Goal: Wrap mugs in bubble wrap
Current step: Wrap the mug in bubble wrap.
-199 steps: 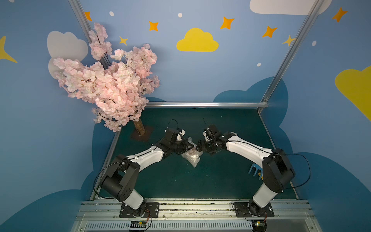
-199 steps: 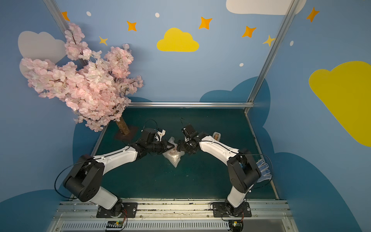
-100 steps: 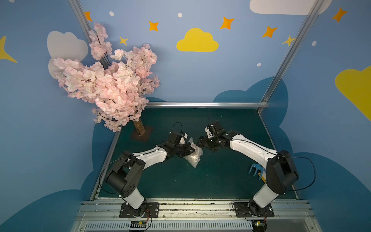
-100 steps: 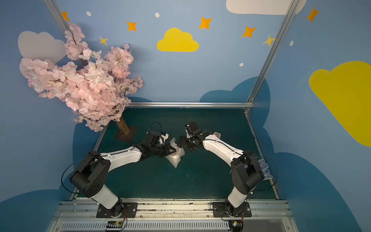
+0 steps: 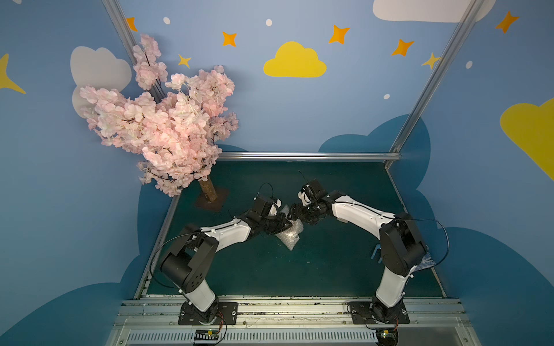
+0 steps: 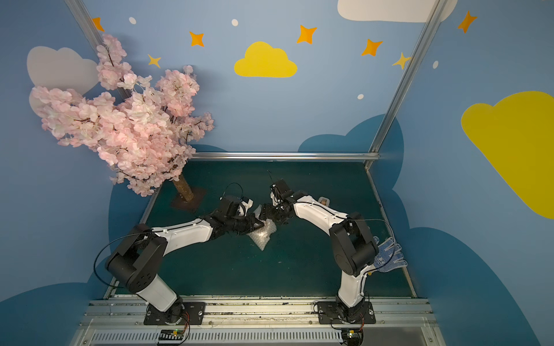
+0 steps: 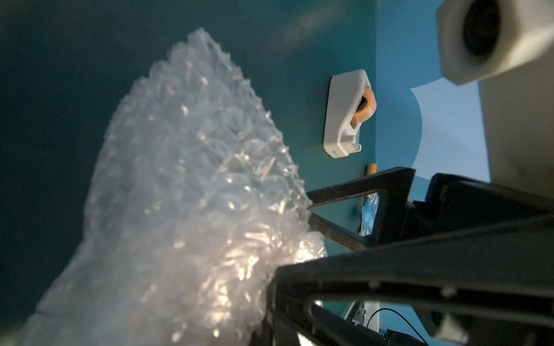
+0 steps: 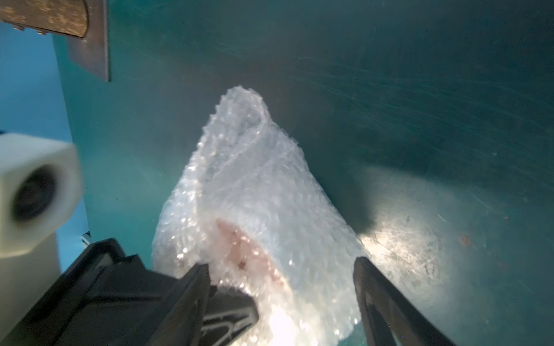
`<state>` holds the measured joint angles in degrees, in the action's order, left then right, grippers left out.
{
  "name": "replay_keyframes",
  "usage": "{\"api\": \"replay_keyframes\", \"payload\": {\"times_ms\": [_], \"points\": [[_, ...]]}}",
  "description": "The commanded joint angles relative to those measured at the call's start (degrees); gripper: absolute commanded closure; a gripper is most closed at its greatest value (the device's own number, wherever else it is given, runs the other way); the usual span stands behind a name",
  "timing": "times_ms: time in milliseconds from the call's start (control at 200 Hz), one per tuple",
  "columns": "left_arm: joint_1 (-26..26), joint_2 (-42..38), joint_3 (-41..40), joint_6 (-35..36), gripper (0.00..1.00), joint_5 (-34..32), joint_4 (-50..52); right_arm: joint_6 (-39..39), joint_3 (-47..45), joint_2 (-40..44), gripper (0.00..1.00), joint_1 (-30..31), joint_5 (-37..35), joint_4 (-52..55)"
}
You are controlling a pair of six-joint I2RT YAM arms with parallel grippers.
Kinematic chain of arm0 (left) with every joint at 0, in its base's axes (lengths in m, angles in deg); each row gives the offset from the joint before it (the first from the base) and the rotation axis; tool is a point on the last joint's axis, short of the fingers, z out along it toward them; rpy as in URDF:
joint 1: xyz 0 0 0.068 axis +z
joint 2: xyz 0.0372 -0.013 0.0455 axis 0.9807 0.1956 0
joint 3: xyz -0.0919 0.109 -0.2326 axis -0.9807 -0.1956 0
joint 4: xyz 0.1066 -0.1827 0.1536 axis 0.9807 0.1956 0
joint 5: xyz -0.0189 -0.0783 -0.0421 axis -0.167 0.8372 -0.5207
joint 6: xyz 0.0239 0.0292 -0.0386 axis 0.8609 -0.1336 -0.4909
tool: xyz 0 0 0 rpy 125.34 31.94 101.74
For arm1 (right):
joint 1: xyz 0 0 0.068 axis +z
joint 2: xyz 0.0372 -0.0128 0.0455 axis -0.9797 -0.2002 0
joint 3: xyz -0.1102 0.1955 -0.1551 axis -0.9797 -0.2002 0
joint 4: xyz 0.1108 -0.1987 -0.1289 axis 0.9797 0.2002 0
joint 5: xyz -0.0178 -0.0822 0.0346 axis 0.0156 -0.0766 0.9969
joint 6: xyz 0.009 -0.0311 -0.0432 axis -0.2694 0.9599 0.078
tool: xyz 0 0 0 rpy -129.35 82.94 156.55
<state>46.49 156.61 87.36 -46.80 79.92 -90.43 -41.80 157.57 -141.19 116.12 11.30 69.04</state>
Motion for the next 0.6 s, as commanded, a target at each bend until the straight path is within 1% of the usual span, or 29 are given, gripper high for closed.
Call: {"api": "replay_keyframes", "payload": {"times_ms": [0, 100, 185, 370, 401, 596], "points": [[-0.73, 1.18, -0.10, 1.86, 0.96, 0.82, 2.52, -0.24, 1.91, -1.93, 0.24, -0.32, -2.15, 3.56], [-0.72, 0.22, 0.04, 2.30, 0.95, 1.04, 2.60, -0.40, 2.29, -3.25, 0.24, -0.40, -2.59, 4.72], [-0.73, -0.92, 0.28, 2.87, 0.89, 1.13, 2.94, -0.44, 2.07, -3.98, 0.24, -0.32, -3.20, 5.67], [-0.73, -3.63, 2.20, 4.24, 0.81, 1.57, 5.04, -0.51, 1.37, -4.82, 0.25, -0.34, -4.25, 6.62], [-0.73, -4.05, 2.44, 4.34, 0.82, 1.61, 5.38, -0.63, 1.22, -4.91, 0.25, -0.32, -4.26, 6.53], [-0.31, -8.39, 3.18, 5.08, 0.81, 1.16, 7.34, -0.64, 1.21, -5.40, 0.25, -0.32, -4.01, 6.57]]}}
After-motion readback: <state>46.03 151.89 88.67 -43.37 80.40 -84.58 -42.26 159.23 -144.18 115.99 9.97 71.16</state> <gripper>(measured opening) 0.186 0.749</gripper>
